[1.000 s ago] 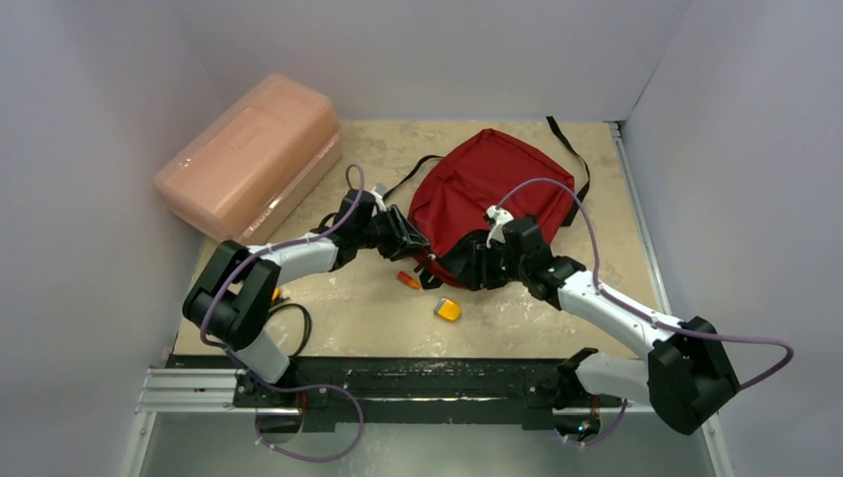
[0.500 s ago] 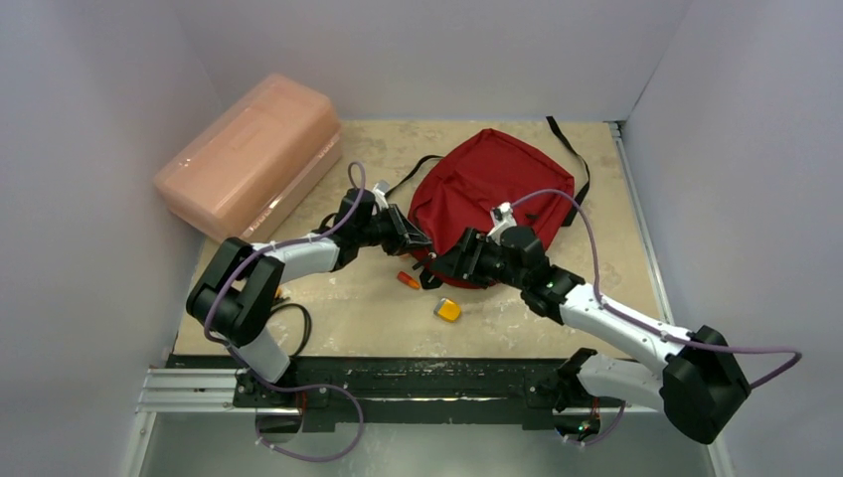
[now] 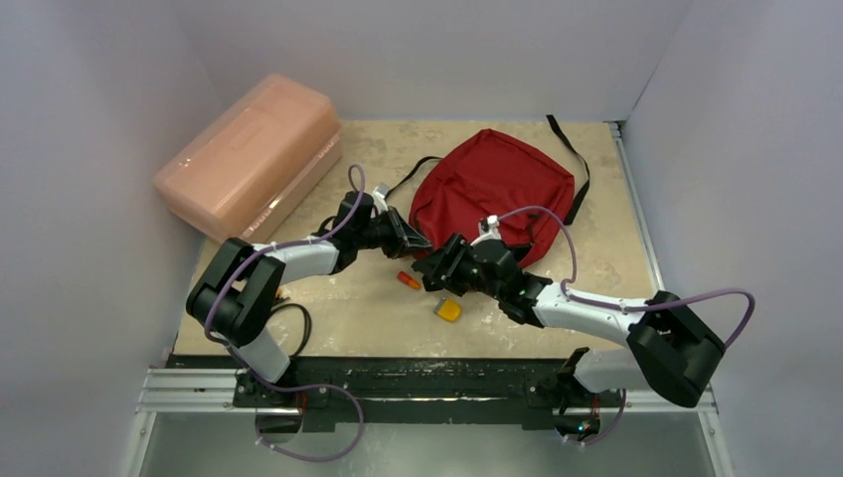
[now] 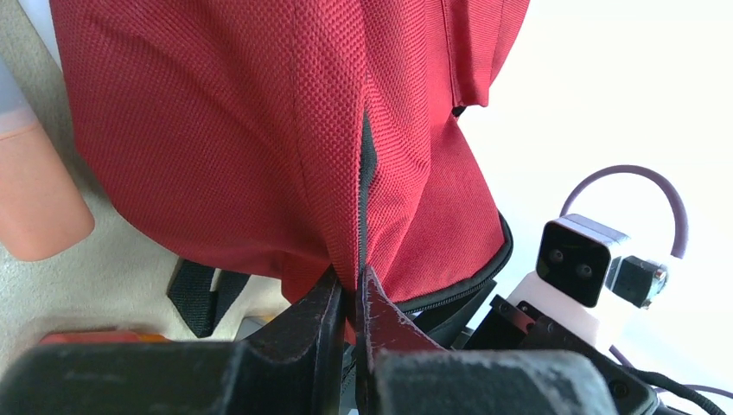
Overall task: Pack the student bag
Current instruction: Zip the student bag at the center of the board.
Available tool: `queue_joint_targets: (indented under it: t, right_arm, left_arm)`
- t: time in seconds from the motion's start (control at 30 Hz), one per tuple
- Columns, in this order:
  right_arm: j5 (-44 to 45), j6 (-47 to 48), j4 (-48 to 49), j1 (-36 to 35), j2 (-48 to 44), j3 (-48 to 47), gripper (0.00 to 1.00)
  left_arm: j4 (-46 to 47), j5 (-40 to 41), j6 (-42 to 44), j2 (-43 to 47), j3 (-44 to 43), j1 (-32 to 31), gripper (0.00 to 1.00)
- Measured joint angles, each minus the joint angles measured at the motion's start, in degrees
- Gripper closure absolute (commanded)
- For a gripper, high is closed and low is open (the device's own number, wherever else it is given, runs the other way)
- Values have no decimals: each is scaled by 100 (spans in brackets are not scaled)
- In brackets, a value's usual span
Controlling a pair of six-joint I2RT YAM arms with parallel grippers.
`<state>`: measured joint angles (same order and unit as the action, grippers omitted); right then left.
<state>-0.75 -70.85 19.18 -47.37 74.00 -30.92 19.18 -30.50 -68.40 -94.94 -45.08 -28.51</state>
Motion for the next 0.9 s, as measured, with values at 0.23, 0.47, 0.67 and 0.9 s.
queue_joint_targets:
  t: [0.23, 0.47, 0.67, 0.9]
  right_arm:
    - [935, -157, -306, -181, 378, -605, 38]
    - [1255, -190, -1082, -321, 870, -1316, 53]
    - [1582, -413, -1644, -378, 1003, -1526, 53]
    - [1808, -719, -1812, -404, 772, -1394, 36]
  left_arm:
    - [68, -17, 26, 0, 35, 0, 99]
    - [-39, 35, 175, 2, 35, 20, 99]
    - [-92, 48, 249, 4, 35, 11, 99]
    - [-85, 68, 308, 74, 87, -9, 100]
